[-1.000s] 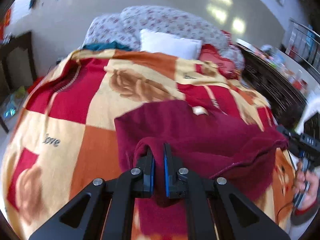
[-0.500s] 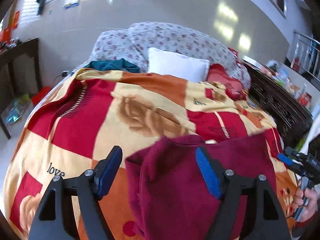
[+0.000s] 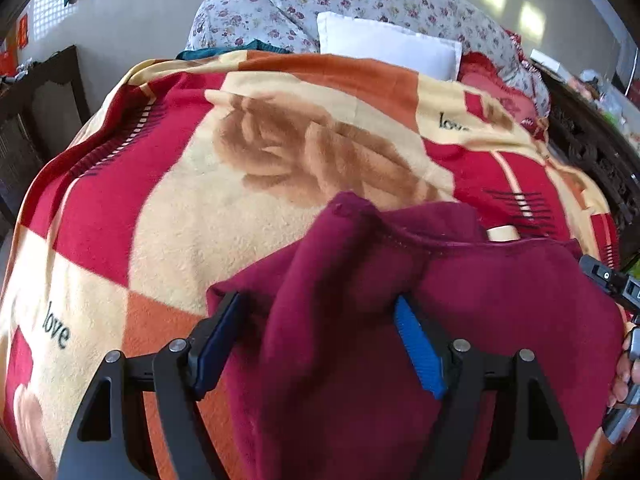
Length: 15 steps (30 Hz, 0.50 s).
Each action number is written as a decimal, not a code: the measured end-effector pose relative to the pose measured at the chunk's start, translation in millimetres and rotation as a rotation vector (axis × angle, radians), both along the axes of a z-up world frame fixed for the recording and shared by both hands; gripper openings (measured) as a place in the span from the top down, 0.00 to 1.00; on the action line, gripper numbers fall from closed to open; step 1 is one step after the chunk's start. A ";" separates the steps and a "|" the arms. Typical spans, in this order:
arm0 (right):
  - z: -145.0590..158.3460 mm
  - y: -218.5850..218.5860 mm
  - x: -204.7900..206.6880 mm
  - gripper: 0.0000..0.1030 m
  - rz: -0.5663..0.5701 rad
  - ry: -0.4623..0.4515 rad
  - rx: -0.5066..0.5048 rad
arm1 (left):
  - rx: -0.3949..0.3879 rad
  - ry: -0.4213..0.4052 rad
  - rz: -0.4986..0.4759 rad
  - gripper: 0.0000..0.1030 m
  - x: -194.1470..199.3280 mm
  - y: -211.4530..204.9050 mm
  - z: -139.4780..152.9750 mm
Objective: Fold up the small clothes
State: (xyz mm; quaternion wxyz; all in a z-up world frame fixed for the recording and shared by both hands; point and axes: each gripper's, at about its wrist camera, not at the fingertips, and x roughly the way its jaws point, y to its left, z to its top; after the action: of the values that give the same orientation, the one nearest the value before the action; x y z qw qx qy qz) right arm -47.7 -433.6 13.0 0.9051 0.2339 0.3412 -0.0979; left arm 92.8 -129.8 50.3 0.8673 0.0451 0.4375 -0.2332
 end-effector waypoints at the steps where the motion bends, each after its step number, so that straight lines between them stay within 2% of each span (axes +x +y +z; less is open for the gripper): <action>1: 4.7 0.7 -5.7 0.45 0.001 -0.016 0.007 | -0.006 -0.009 -0.014 0.25 -7.5 5.7 5.4; 5: 24.1 6.9 -52.7 0.29 -0.002 -0.076 0.019 | -0.004 -0.059 -0.065 0.25 -46.6 38.8 21.2; 7: 26.5 15.7 -73.5 0.28 0.002 -0.062 -0.019 | -0.022 -0.060 -0.080 0.25 -67.9 62.3 23.2; 10: 17.4 29.2 -100.2 0.28 0.043 -0.029 -0.023 | -0.063 -0.022 -0.072 0.22 -96.5 97.3 14.7; 12: 10.0 39.0 -119.7 0.28 0.057 -0.028 -0.016 | -0.062 0.015 -0.084 0.21 -111.4 106.7 3.0; 15: -0.6 47.5 -140.3 0.28 0.048 -0.017 -0.008 | -0.044 0.020 -0.131 0.21 -133.0 107.1 -12.4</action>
State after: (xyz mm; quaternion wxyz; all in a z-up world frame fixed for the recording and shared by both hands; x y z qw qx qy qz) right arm -188.0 -386.2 12.3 0.9109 0.2230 0.3388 -0.0757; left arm -40.2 -22.7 37.9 0.8466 0.0521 0.4368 -0.2995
